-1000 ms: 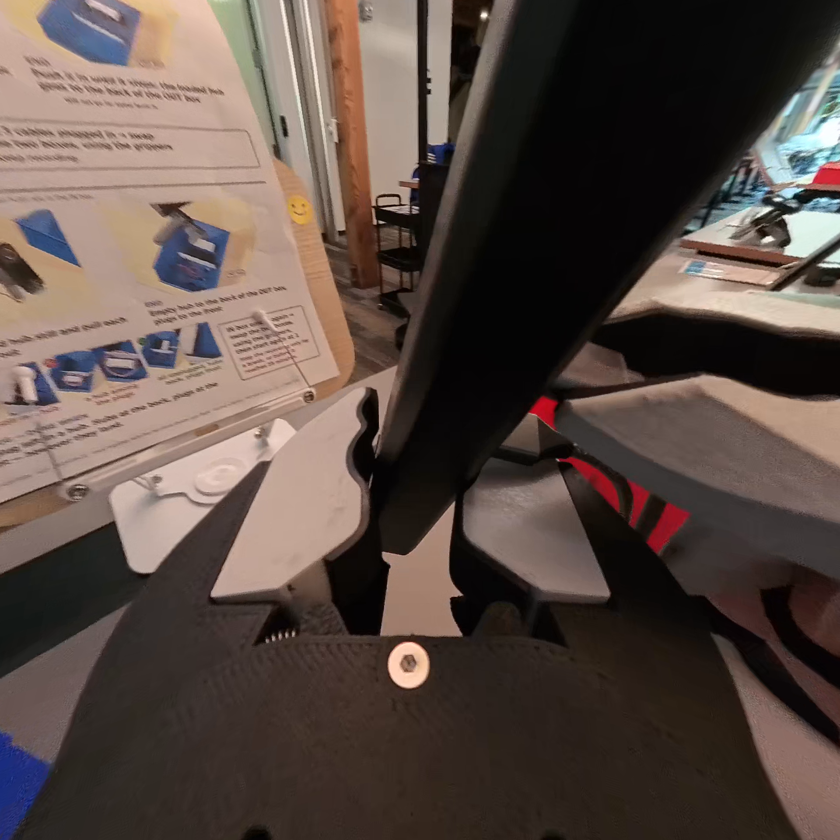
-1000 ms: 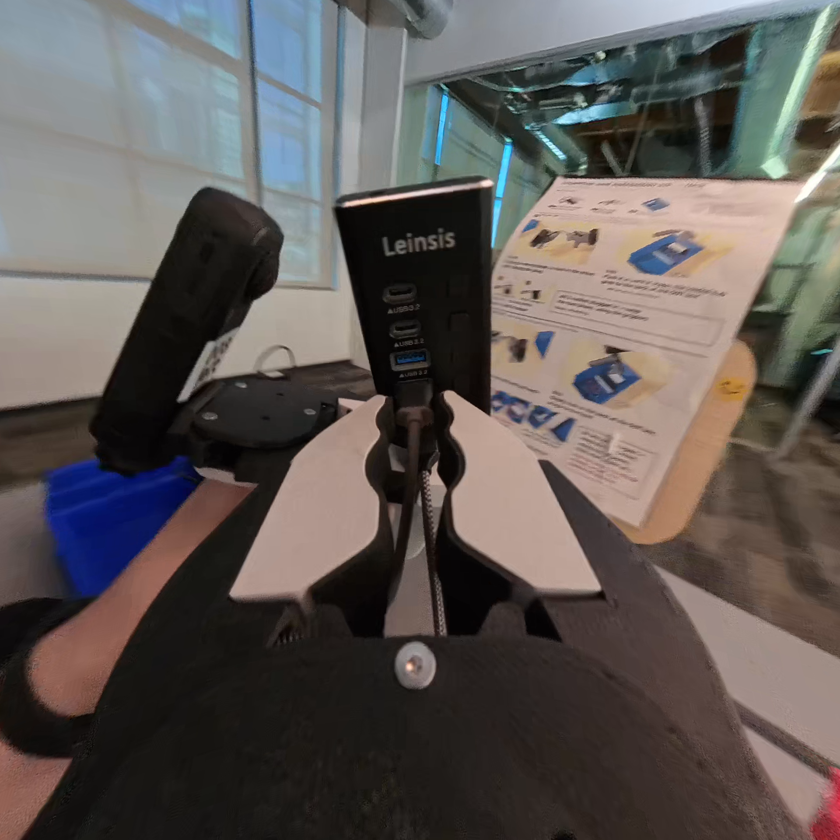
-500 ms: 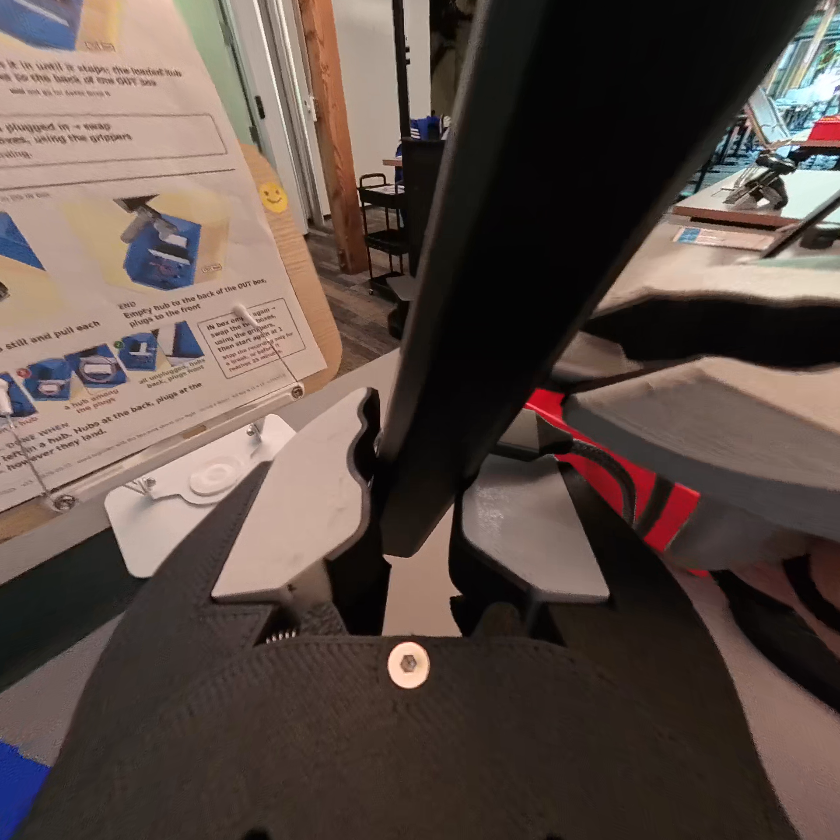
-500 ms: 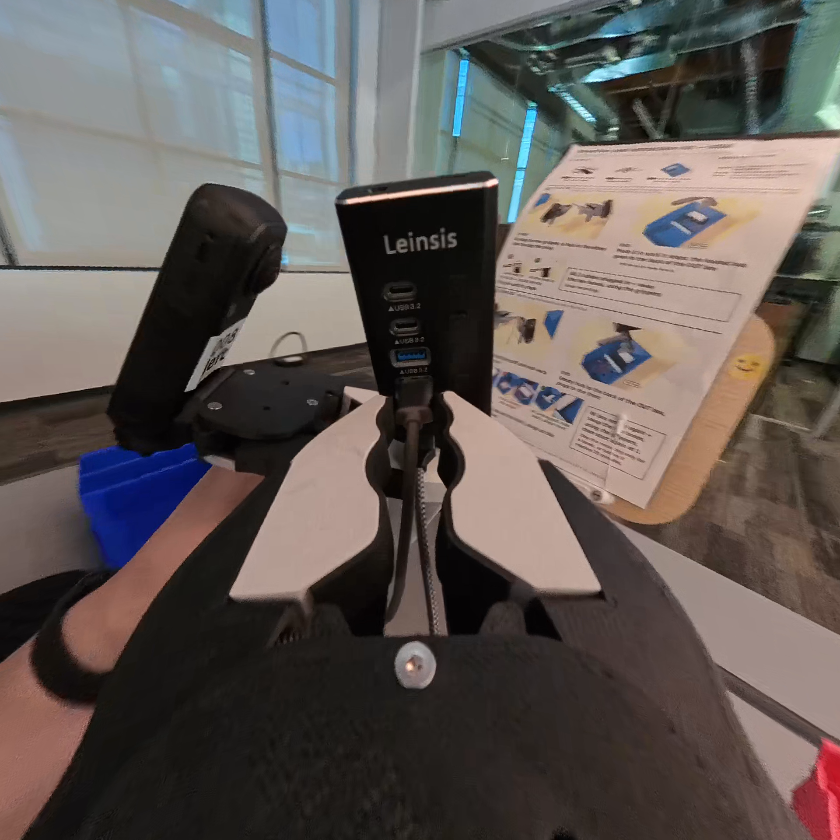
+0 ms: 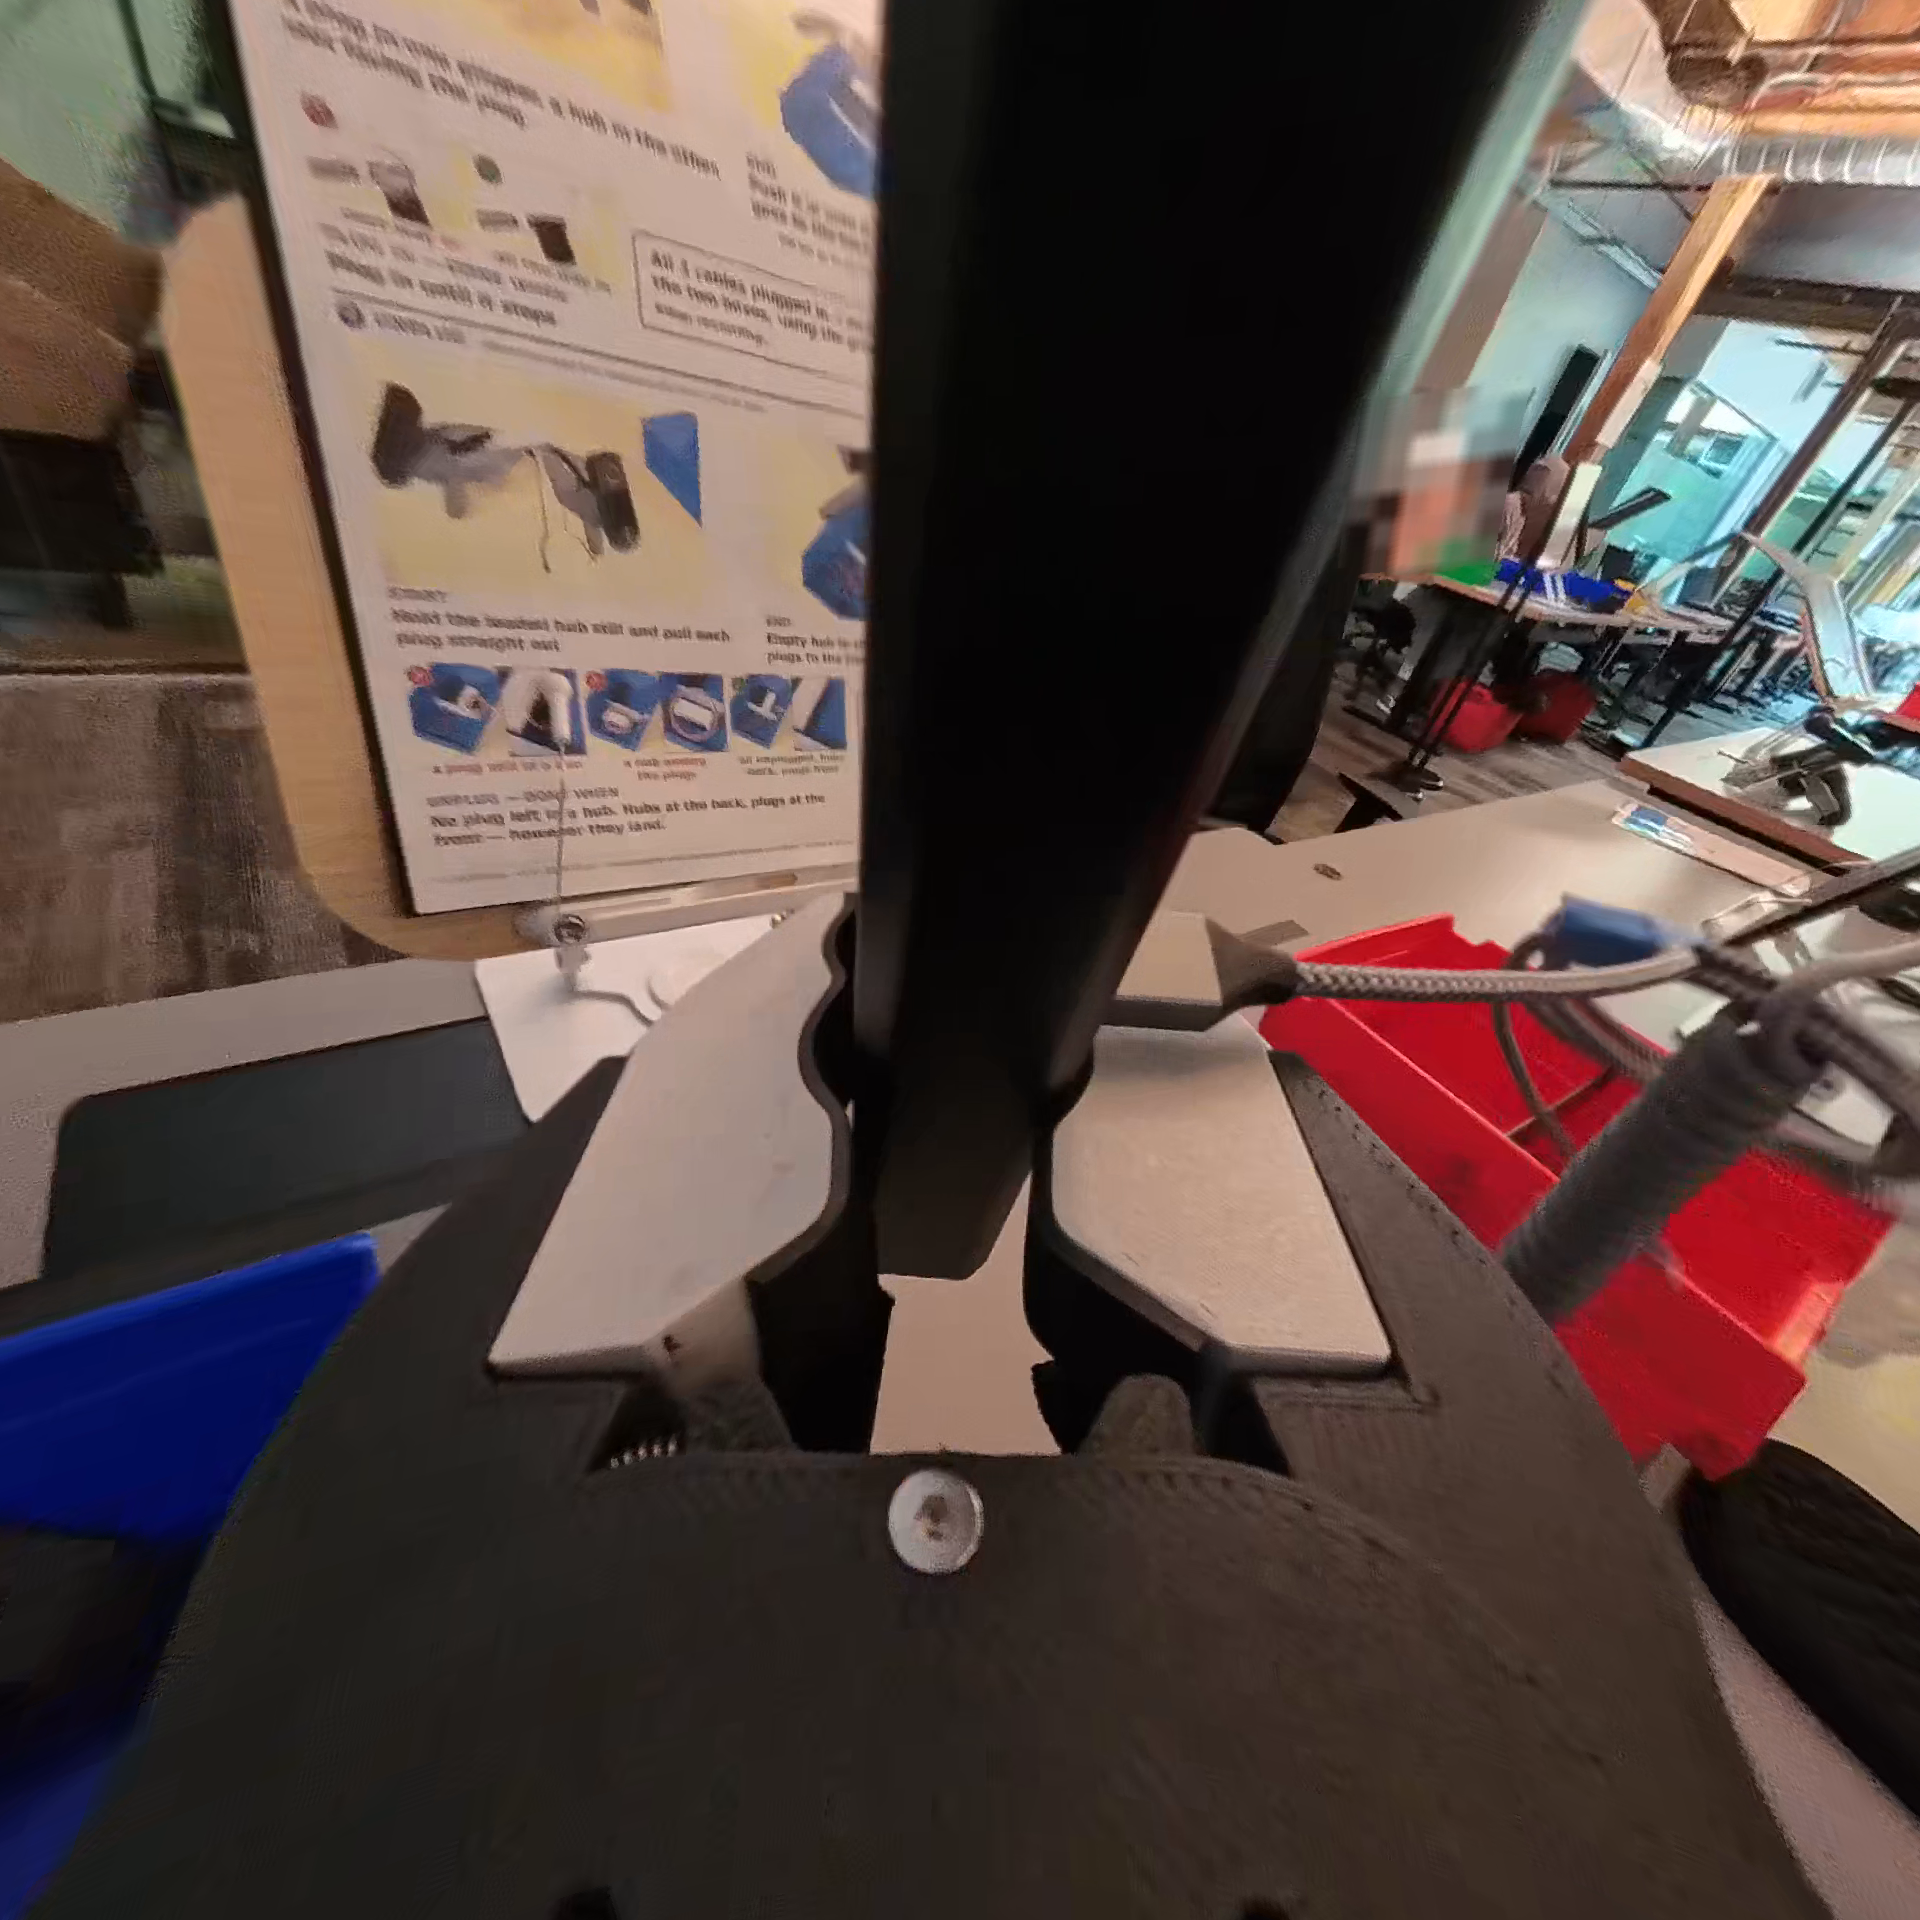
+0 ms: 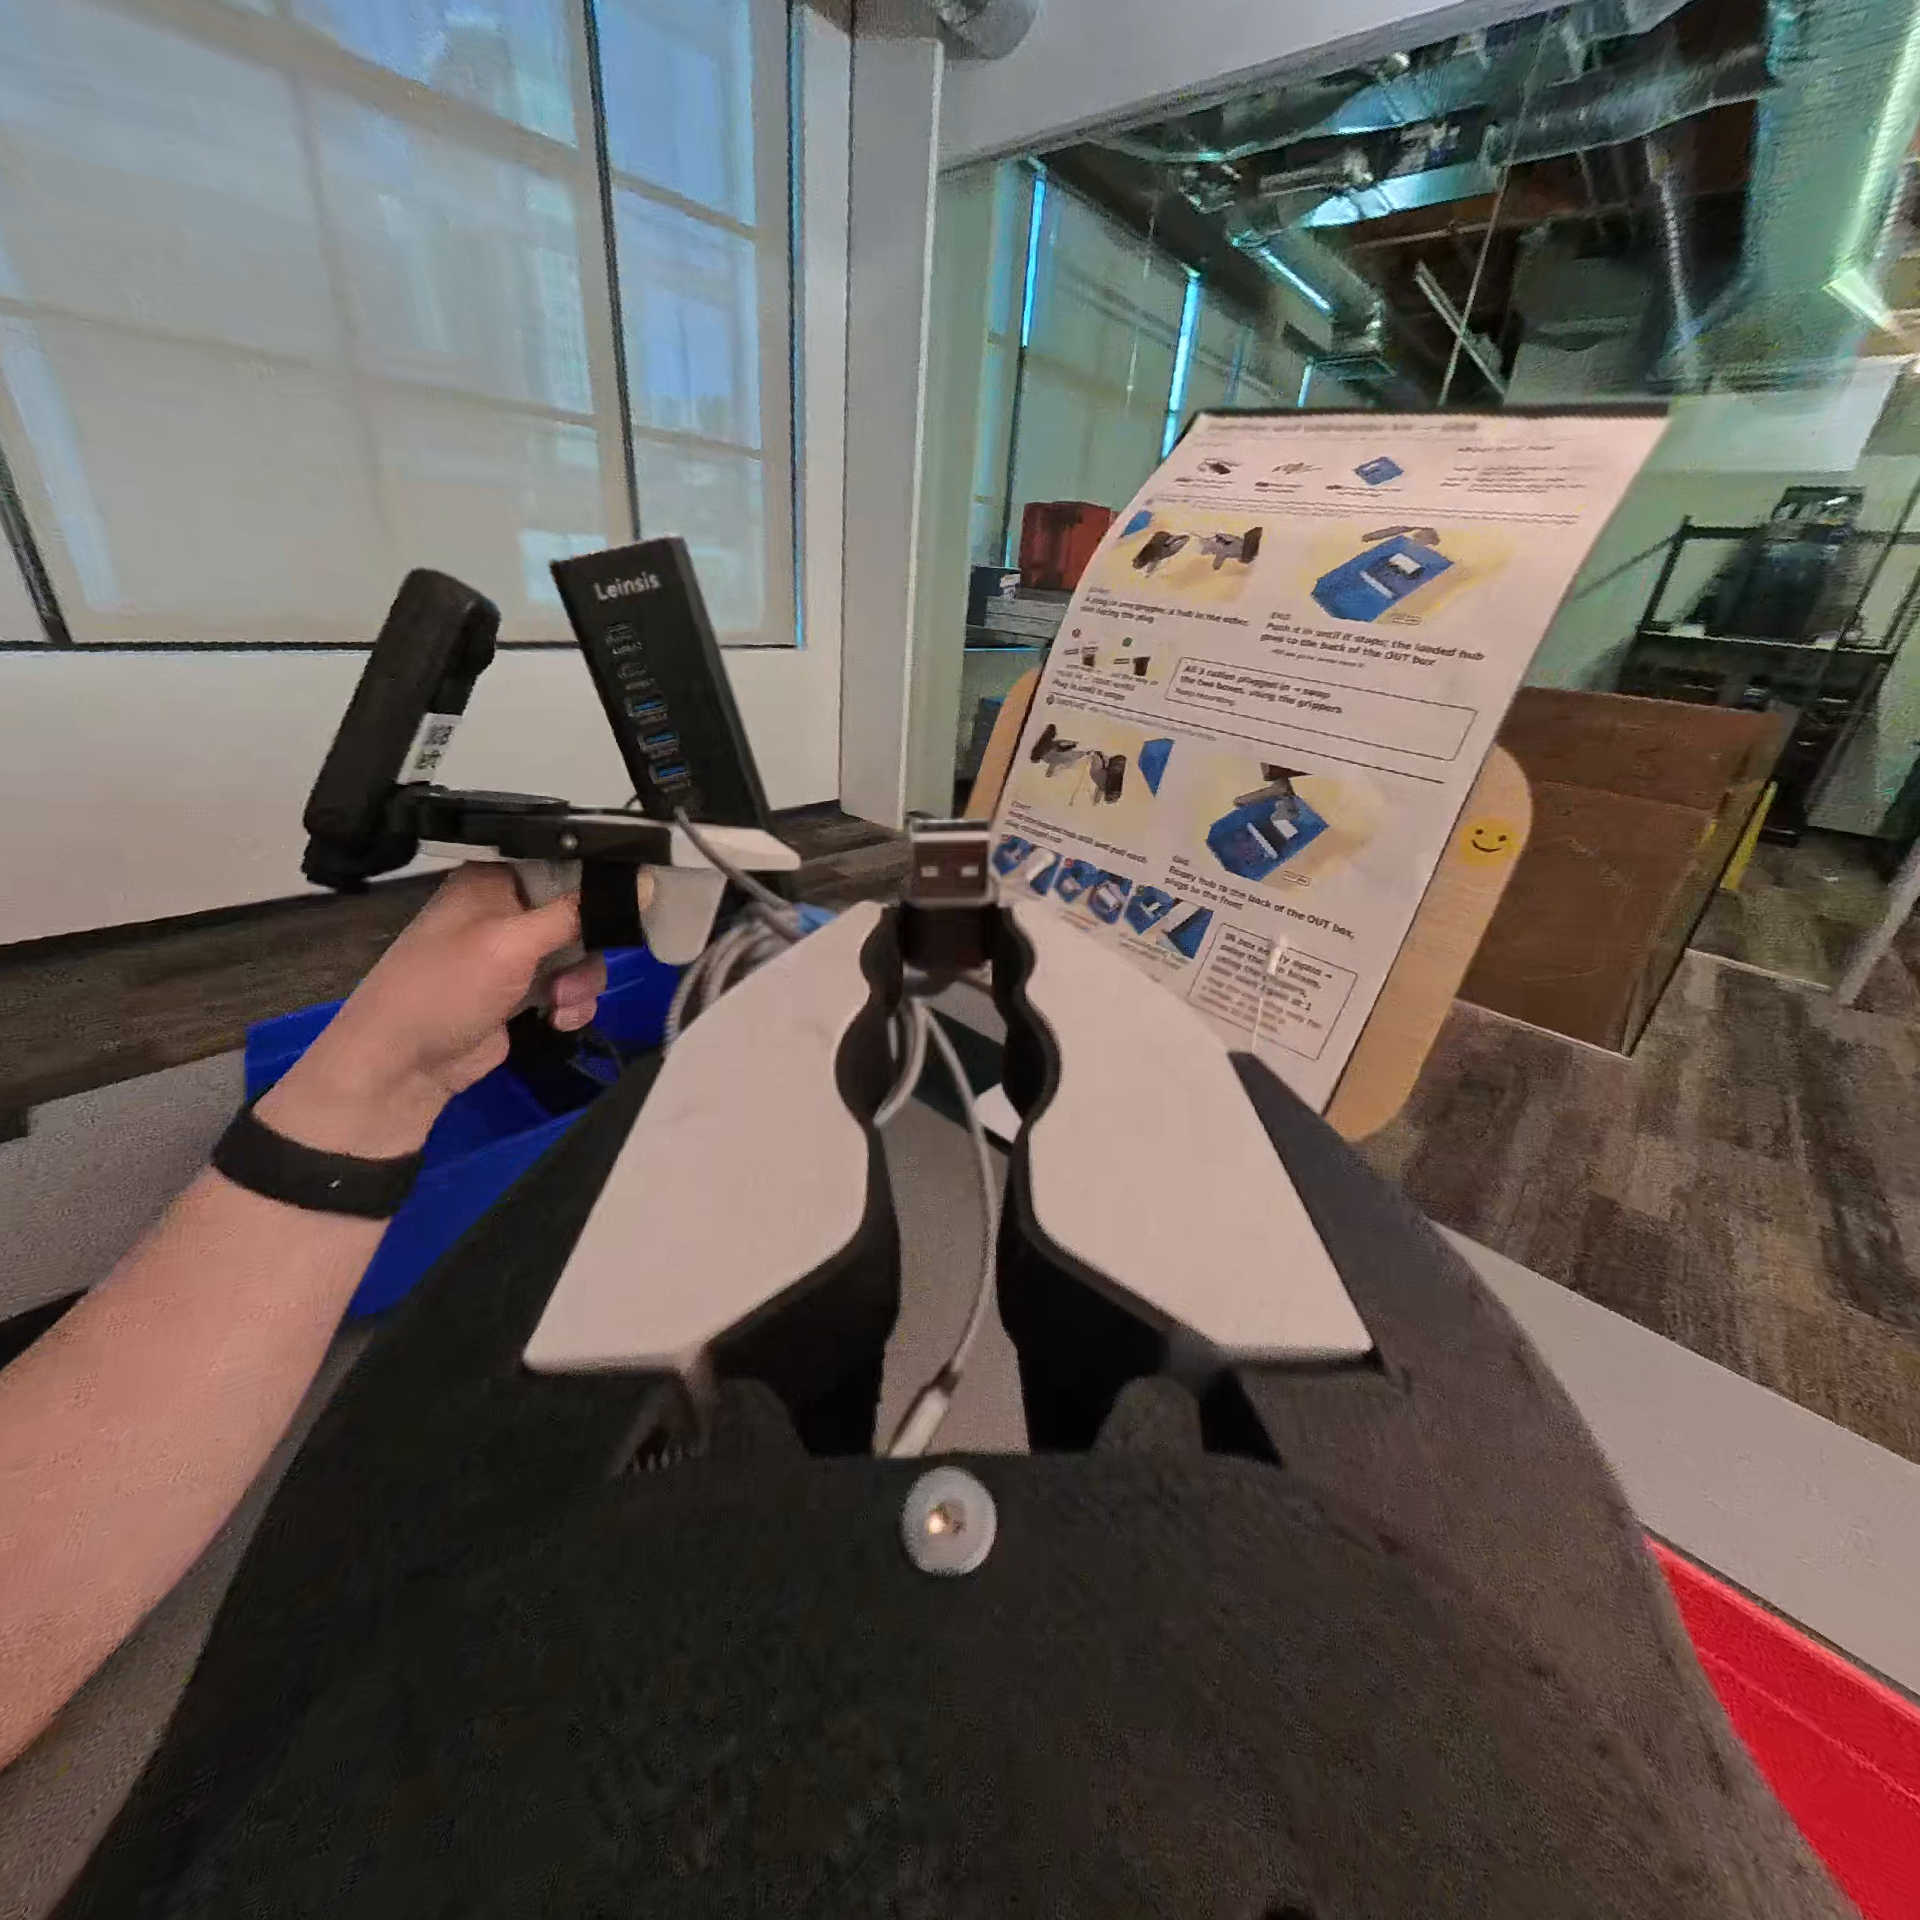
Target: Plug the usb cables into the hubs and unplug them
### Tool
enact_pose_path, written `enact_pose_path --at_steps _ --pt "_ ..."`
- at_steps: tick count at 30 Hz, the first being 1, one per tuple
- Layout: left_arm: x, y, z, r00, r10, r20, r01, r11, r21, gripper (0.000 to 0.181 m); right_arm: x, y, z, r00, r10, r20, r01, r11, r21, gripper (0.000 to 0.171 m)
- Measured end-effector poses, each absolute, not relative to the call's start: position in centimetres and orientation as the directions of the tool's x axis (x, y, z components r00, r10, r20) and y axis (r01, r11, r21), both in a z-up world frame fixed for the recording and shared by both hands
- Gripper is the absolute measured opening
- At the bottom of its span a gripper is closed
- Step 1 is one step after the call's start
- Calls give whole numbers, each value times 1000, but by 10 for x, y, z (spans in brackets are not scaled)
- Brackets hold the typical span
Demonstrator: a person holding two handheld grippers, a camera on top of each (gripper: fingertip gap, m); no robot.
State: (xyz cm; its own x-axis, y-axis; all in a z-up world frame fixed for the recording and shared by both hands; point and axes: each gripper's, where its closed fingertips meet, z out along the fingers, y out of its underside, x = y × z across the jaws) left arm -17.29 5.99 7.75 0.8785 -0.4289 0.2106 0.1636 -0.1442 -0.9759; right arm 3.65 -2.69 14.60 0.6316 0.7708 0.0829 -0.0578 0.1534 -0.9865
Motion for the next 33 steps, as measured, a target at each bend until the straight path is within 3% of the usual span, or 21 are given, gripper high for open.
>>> enact_pose_path --at_steps 6,10,15,20,24,29,33 --pt "-165 46 94 908 -404 113 82 -92 -992 34 40 -73 170 534 835 131 -114 225 -968 18" --pt "-148 47 90 872 -468 145 94 -130 -987 34 47 -98 183 483 864 140 -185 257 -949 17" --pt "-110 31 97 759 -633 151 89 -129 -988 34 21 -55 144 553 814 175 31 190 -981 18" --pt "-88 32 91 796 -602 52 -22 -116 -993 34 -20 -68 125 236 965 116 2 119 -993 17" --pt "-74 38 83 796 -600 75 -22 -152 -988 34 -45 -89 101 54 990 128 110 121 -987 18" --pt "-76 44 83 815 -566 121 37 -159 -987 34 -70 -106 50 -108 990 95 348 127 -929 18" --pt "-101 42 97 844 -516 144 108 -100 -989 34 -61 -95 9 -91 992 87 546 123 -829 18"
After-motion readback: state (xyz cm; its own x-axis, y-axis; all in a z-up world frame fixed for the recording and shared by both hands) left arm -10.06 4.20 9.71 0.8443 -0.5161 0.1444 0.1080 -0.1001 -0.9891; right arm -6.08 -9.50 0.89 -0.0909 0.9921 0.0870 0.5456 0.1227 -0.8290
